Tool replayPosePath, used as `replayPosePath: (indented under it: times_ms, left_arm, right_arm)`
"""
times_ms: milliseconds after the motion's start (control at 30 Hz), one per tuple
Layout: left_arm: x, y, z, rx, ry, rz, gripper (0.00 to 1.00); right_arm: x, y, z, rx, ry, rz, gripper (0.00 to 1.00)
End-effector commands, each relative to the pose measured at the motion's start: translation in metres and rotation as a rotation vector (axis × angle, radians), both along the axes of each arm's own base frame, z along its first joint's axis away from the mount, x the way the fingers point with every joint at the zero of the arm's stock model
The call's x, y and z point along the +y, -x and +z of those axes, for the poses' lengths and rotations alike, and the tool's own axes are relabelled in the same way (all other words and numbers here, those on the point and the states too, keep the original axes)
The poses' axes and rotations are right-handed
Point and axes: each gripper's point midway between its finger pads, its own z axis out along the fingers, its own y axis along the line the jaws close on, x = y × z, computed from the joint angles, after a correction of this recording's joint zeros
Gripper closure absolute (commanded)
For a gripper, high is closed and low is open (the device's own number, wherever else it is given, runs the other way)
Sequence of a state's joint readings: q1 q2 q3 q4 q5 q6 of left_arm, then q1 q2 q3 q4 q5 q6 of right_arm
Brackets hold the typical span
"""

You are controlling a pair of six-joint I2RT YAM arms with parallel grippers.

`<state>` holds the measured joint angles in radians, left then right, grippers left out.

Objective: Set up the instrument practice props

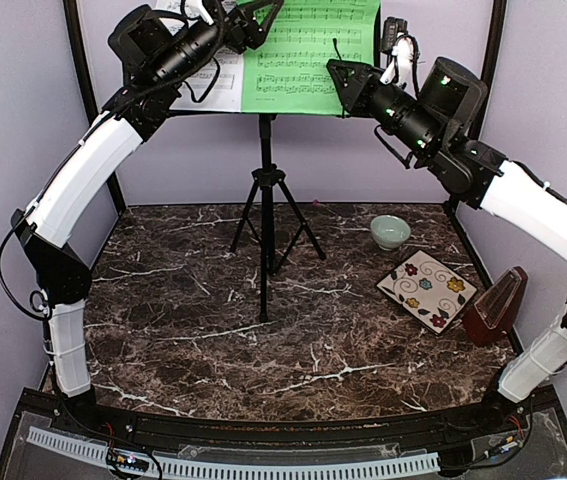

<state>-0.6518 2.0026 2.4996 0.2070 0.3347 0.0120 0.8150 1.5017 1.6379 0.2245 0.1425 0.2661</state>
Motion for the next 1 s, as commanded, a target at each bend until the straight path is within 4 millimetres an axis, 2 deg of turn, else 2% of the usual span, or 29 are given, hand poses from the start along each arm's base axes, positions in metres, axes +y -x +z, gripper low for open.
replayPosePath:
  times_ms: [0,67,400,700,833,967]
  left_arm:
    - [0.023,0.026,0.033,-0.059,0.053,0.008,0.18]
    - [0.022,0.026,0.032,-0.056,0.052,0.002,0.17]
    - [0.023,0.027,0.033,-0.052,0.052,0.002,0.16]
    - [0.025,0.031,0.034,-0.040,0.044,-0.007,0.15]
    - [0.023,0.033,0.032,-0.033,0.038,-0.023,0.13]
    - [0.022,0.033,0.029,-0.020,0.029,-0.032,0.10]
  right_arm:
    - [-0.004,0.004,0.014,-0.047,-0.032,0.008,0.72]
    - [-0.004,0.005,0.016,-0.048,-0.034,0.012,0.65]
    - [-0.008,0.017,0.028,-0.091,-0.031,0.026,0.50]
    - [-0.021,0.037,0.055,-0.203,-0.035,0.027,0.24]
    - [-0.014,0.035,0.068,-0.239,-0.036,0.036,0.22]
    - [-0.006,0.023,0.085,-0.284,-0.046,0.002,0.21]
